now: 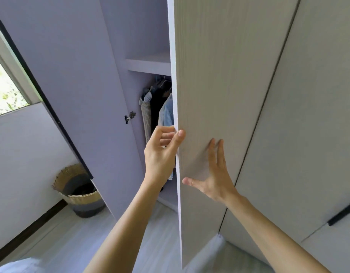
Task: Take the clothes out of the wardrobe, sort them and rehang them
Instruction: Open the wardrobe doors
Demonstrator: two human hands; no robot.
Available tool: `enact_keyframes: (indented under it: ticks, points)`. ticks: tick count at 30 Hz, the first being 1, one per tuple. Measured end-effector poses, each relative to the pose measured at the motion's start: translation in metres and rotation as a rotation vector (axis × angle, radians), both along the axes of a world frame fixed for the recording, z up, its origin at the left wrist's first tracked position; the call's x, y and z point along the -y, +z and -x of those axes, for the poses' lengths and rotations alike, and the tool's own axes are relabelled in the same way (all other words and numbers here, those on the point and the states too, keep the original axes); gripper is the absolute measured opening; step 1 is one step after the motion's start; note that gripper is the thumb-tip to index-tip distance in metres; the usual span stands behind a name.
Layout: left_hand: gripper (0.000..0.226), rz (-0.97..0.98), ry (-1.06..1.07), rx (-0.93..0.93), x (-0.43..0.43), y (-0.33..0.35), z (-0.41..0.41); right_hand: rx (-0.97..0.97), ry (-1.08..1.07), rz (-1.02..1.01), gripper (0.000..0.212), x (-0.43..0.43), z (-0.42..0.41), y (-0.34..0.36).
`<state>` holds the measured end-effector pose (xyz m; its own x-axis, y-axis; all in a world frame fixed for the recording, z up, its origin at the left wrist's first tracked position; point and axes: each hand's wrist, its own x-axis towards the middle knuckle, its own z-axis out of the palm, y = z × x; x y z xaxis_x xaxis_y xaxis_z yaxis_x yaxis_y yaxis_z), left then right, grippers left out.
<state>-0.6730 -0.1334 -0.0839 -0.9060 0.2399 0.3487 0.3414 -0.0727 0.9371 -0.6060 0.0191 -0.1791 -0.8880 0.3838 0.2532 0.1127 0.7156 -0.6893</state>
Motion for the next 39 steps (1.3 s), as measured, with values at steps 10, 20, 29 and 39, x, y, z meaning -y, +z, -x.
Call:
enact_keyframes:
  ticks: [10,20,29,39]
  points:
    - [0.011,-0.078,0.198,-0.038,-0.040,-0.007,-0.107,0.022,0.126,0.074,0.120,-0.009,-0.095,-0.037]
    - [0.038,0.123,0.166,-0.187,-0.080,-0.013,-0.192,-0.174,0.118,-0.012,0.072,-0.036,-0.178,-0.075]
    - [0.076,0.526,0.187,-0.429,-0.054,-0.029,-0.190,0.031,0.241,-0.032,0.077,-0.053,-0.205,-0.093]
    - [0.080,0.547,0.144,-0.243,-0.056,-0.065,-0.201,-0.015,0.280,-0.047,0.073,-0.046,-0.199,-0.080]
